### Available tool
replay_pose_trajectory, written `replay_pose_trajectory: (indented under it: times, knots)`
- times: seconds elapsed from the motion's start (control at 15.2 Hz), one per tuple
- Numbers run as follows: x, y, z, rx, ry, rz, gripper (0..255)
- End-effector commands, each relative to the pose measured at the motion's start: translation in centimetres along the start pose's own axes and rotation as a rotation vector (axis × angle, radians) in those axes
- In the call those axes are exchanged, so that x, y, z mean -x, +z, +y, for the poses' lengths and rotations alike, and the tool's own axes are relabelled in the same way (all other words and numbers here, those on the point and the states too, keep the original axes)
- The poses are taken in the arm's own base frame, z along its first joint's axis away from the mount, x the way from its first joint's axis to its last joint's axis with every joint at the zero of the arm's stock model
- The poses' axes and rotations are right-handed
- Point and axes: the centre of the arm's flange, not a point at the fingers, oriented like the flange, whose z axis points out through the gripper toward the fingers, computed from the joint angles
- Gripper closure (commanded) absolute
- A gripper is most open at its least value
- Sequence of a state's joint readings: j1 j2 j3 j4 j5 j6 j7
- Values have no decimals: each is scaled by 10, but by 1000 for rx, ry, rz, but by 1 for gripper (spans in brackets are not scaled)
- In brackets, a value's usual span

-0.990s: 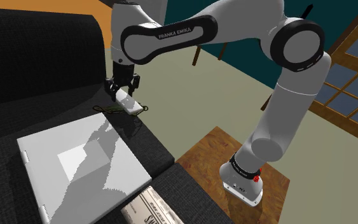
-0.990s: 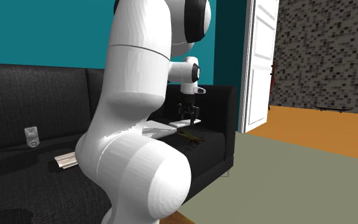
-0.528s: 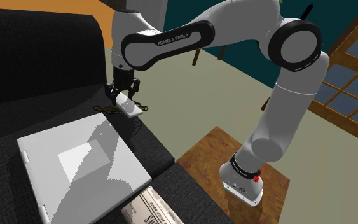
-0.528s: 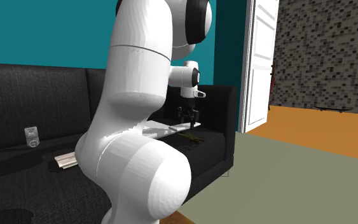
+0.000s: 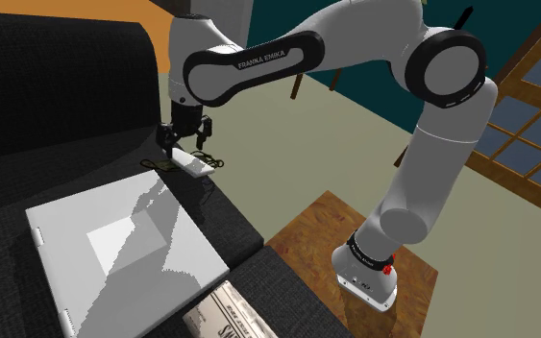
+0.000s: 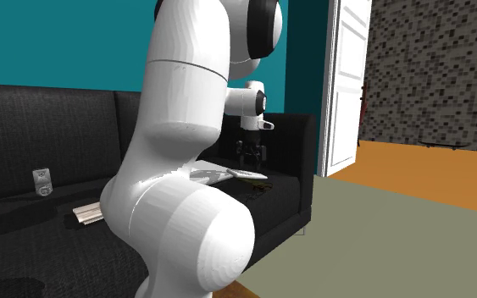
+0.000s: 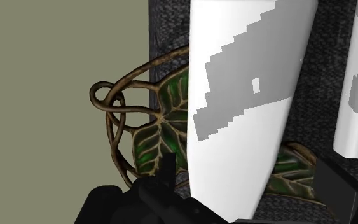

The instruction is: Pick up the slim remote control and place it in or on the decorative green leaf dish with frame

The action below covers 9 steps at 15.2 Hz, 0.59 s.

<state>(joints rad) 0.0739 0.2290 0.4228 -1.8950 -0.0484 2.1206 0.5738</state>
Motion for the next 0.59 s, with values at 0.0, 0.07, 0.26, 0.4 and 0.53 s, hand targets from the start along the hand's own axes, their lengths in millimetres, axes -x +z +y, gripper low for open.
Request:
replay_pose_trajectory:
  times: [0.0,0.07,0.26,0.4,0.53]
  knots:
    - [0,0,0,0,0,0,0]
    - [0,-13,0,0,0,0,0]
    - [0,-50,0,0,0,0,0]
    - [0,-50,0,0,0,0,0]
    - [0,-50,0,0,0,0,0]
